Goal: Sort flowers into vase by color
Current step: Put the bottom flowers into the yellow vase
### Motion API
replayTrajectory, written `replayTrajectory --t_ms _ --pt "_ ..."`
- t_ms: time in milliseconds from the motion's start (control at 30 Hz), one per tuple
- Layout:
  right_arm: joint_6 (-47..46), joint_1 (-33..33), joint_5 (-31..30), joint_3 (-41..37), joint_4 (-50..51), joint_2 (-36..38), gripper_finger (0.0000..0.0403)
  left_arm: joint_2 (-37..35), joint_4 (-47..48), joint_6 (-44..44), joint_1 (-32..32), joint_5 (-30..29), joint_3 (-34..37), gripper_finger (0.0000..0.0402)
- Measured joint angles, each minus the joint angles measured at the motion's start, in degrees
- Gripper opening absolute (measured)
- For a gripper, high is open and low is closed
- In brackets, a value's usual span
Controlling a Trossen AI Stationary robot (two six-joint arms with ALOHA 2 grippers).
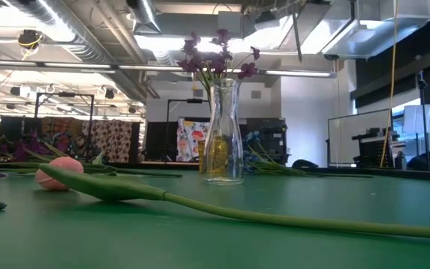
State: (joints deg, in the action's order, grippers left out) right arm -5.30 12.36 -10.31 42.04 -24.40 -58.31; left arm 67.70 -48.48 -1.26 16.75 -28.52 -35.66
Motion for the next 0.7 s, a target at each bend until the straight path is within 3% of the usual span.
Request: replayTrajectory --t_ms 400,700 --pt "1.3 0.0 0.9 0.2 -8.9 -3.0 0.0011 10.2 6.5 -3.1 -4.4 5.2 -10.7 0.0166" --pt "5.1 0.0 -0.7 13.6 5.7 -12.9 0.0006 13.5 7.5 -3.7 -5.9 6.0 -14.2 0.0166"
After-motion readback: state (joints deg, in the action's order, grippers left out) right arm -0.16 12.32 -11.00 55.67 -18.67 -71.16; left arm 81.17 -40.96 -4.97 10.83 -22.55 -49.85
